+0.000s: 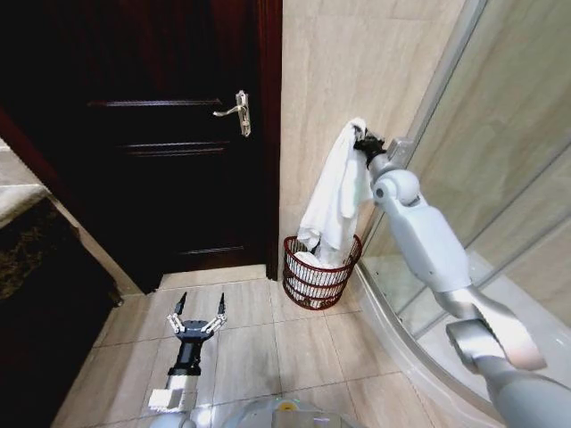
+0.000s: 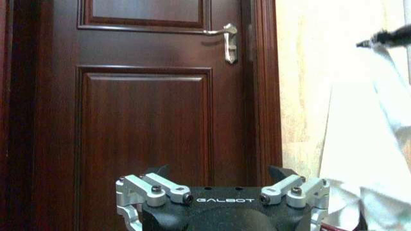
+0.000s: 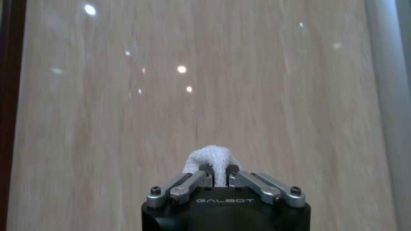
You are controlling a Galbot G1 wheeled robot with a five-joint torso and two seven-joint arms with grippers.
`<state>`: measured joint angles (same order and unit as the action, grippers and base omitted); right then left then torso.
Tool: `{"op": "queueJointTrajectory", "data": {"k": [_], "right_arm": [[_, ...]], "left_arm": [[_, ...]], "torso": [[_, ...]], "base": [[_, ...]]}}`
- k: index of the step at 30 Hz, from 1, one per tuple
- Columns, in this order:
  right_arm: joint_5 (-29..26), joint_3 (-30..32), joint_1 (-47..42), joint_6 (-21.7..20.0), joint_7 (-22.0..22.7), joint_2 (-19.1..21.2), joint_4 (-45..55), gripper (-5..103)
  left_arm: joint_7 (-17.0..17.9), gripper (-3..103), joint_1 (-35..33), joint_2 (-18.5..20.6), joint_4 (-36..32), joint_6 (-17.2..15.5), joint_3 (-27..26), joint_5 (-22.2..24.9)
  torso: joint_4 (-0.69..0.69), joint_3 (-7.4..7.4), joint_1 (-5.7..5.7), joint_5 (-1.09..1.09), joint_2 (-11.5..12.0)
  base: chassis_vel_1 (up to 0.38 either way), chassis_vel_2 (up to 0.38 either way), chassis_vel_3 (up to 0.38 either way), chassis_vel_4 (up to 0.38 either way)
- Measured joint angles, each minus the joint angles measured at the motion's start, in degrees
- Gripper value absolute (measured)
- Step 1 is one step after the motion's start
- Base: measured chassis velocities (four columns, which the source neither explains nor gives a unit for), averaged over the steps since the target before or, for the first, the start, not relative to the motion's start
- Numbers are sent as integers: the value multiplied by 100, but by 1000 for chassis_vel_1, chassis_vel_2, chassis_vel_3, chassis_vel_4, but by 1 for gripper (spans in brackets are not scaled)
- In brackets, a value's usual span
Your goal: Discard the used towel into the hamper.
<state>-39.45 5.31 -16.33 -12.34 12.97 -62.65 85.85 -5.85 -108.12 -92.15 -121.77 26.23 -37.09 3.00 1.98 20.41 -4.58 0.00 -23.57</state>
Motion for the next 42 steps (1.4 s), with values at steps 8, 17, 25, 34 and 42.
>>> {"op": "queueJointTrajectory", "data": {"k": [8,17,25,34,42], "right_arm": [[457,397,-1075,249,-226,-106,181,8],[541,463,-1142,310,-257,-212,119,8],[688,787,-1946,147,-296,-174,975,8],[1036,1330,-3213,256,-411,-242,1853,8],[1141,1510,-3965,278,-348,-291,2554,8]], "left_arm": [[1,100,34,1,92,2,41,-9],[12,100,68,1,168,52,70,-13],[167,100,140,4,241,106,77,10],[164,100,145,1,232,110,155,5],[158,100,102,2,172,145,163,10]], "torso": [[-1,-142,91,1,232],[1,-279,163,-1,442],[0,-317,183,0,499],[-1,-312,181,0,490],[-1,-301,174,0,473]], "base": [[0,0,0,0],[0,0,0,0],[0,0,0,0],[0,0,0,0],[-21,19,26,-18]]}}
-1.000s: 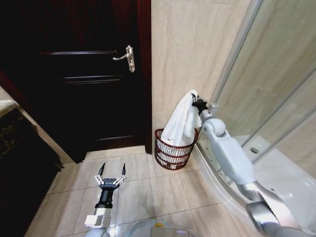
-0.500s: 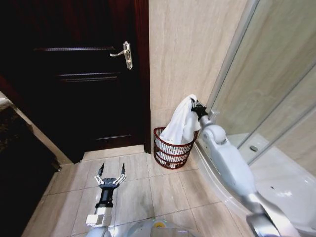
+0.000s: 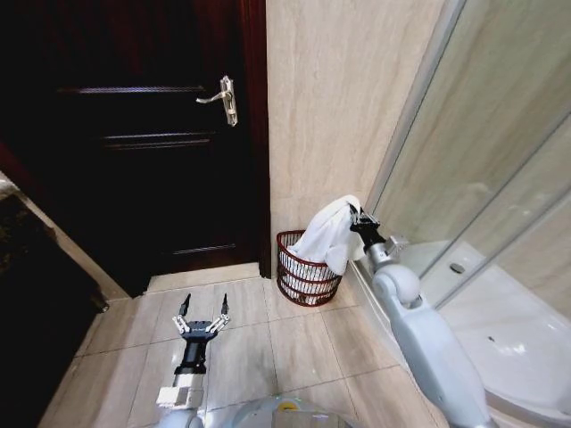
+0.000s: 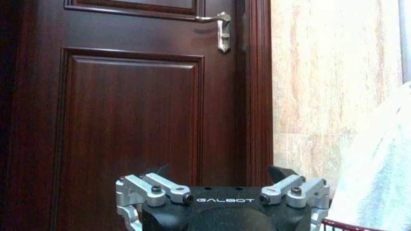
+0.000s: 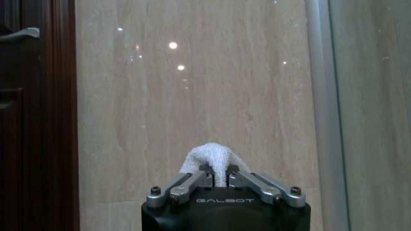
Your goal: Discard the used towel into the hamper.
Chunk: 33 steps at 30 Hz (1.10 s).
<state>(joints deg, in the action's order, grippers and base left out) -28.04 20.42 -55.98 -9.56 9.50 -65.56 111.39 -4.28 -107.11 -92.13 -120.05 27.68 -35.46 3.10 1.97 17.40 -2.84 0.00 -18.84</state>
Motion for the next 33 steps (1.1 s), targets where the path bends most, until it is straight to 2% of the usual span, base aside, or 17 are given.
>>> {"op": "queueJointTrajectory", "data": {"k": [17,28,33], "right_arm": [[336,118,-566,-63,56,-29,612,8],[479,141,-884,-42,62,-112,807,8],[591,144,-1147,-37,100,-162,1055,8]], "left_arm": [[-3,100,-129,0,-33,177,-62,24],[-4,100,-45,-1,-33,150,-75,60],[-5,100,34,0,-32,38,-99,92]], "torso": [[1,10,-6,0,-16],[1,13,-8,1,-21],[1,15,-10,-1,-22]], "base": [[-66,68,70,-69],[-51,55,56,-49],[-76,66,73,-71]]}}
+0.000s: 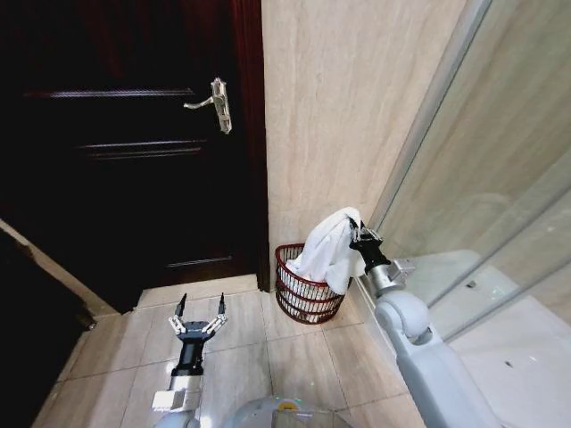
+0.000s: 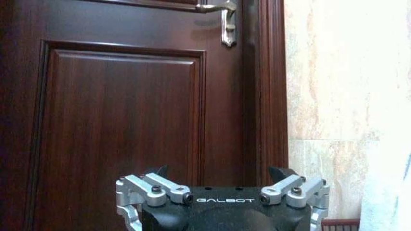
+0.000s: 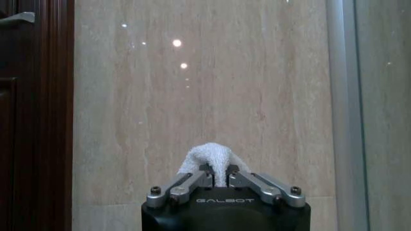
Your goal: Discard the used towel into the hamper.
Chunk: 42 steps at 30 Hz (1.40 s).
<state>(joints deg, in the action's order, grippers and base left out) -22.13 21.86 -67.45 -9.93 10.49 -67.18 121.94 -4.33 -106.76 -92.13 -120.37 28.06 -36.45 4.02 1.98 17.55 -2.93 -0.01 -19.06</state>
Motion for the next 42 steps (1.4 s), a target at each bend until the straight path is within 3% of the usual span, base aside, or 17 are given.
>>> {"op": "queueJointTrajectory", "data": {"k": [7,12,17,23,29,37,42], "right_arm": [[306,26,-766,-41,-71,-106,492,8],[271,13,-783,-91,22,-75,543,8],[-259,-46,65,-229,429,153,506,8],[-777,-141,827,-235,491,364,417,8],[-829,-530,1268,353,50,24,-778,8],[-1068,-646,1053,1220,-640,-406,-2366,8],[-1085,-573,712,1241,-652,-461,-2386,8]], "left_arm": [[-9,100,71,1,40,-42,-95,85],[-60,100,94,1,81,-36,-131,119],[-123,100,115,0,87,-21,-182,134],[-152,100,165,0,87,-43,-193,118],[-157,100,165,0,69,-80,-94,31],[-160,100,217,2,66,-110,-9,5],[-233,100,195,17,41,-164,-8,6]], "torso": [[-1,1,0,0,-3],[-2,2,0,0,-3],[1,3,-1,1,-3],[0,2,-1,-2,-5],[0,3,-1,1,-5],[0,3,-1,0,-5],[-1,3,-1,1,-5]], "base": [[-64,56,56,-48],[-47,23,35,-40],[-4,5,10,-4],[0,0,0,0],[0,0,0,0],[0,0,0,0],[0,0,0,0]]}}
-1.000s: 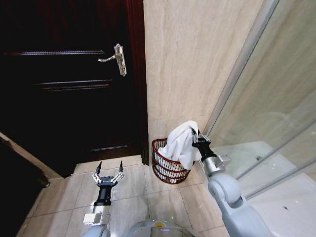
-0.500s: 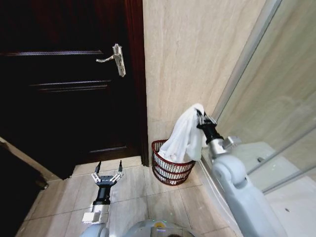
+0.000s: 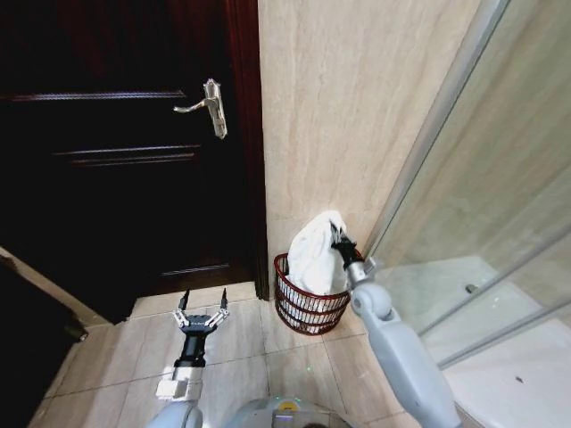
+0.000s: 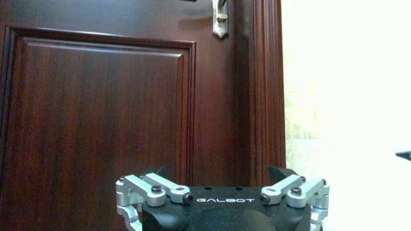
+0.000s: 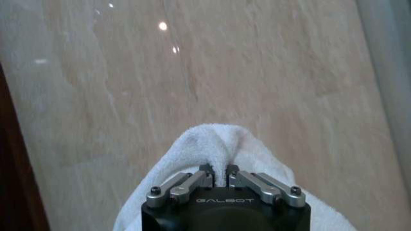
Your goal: Discard the used towel into the hamper.
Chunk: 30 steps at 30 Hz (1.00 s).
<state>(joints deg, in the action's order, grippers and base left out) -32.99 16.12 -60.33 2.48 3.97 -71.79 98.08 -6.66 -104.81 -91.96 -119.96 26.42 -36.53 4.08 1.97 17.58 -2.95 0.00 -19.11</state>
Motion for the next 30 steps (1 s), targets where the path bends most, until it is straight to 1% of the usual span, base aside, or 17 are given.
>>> {"op": "queueJointTrajectory", "data": {"k": [3,4,7,8,10,11,12,15,16,18,19,20,23,25,27,28,30], "right_arm": [[48,43,-360,-321,213,63,383,8],[48,43,-360,-321,213,63,383,8],[38,64,-588,-631,502,198,576,8],[38,64,-588,-631,502,198,576,8],[-137,112,-719,-985,636,341,820,8],[-301,126,-803,-1261,801,438,1043,8],[-301,126,-803,-1261,801,438,1043,8],[-687,173,-1044,-2110,1580,640,1768,8],[-687,173,-1044,-2110,1580,640,1768,8],[-1057,209,-1268,-2736,2372,759,2484,8],[-1091,218,-1352,-2821,2511,782,2677,8],[-1091,218,-1352,-2821,2511,782,2677,8],[-1068,206,-1673,-3014,2751,820,3369,8],[-1063,153,-1632,-3031,2827,820,3403,8],[-1053,-7,-1197,-2952,2959,818,3086,8],[-1053,-7,-1197,-2952,2959,818,3086,8],[-1179,-151,-603,-2937,3027,821,2597,8]], "left_arm": [[-9,100,41,10,31,-9,-2,2],[-9,100,41,10,31,-9,-2,2],[-11,100,64,10,55,-8,28,1],[-11,100,64,10,55,-8,28,1],[-11,100,64,10,52,-7,29,4],[-11,100,64,11,52,1,18,15],[-11,100,64,11,52,1,18,15],[-13,100,47,10,51,53,-28,74],[-13,100,47,10,51,53,-28,74],[-58,100,20,18,38,89,-121,140],[-78,100,16,19,30,97,-166,159],[-78,100,16,19,30,97,-166,159],[-111,100,-2,20,-3,113,-286,259],[-117,100,-10,19,0,129,-300,278],[-134,100,-32,9,45,188,-308,283],[-134,100,-32,9,45,188,-308,283],[-142,100,-68,-9,55,214,-306,284]], "torso": [[0,0,0,-1,-1],[0,0,0,-1,-1],[0,0,0,1,-1],[0,0,0,1,-1],[1,0,0,1,-1],[0,0,0,0,-1],[0,0,0,0,-1],[0,0,0,0,-1],[0,0,0,0,-1],[1,0,0,0,-1],[1,0,0,0,-1],[1,0,0,0,-1],[-1,0,1,-2,-2],[-1,0,1,-1,-2],[-1,0,1,0,-2],[-1,0,1,0,-2],[2,1,0,1,-2]], "base": [[0,0,0,0],[0,0,0,0],[0,0,0,0],[0,0,0,0],[0,0,0,0],[0,0,0,0],[0,0,0,0],[0,0,0,0],[0,0,0,0],[0,0,0,0],[0,0,0,0],[0,0,0,0],[0,0,0,0],[0,0,0,0],[0,0,0,0],[0,0,0,0],[0,0,0,0]]}}
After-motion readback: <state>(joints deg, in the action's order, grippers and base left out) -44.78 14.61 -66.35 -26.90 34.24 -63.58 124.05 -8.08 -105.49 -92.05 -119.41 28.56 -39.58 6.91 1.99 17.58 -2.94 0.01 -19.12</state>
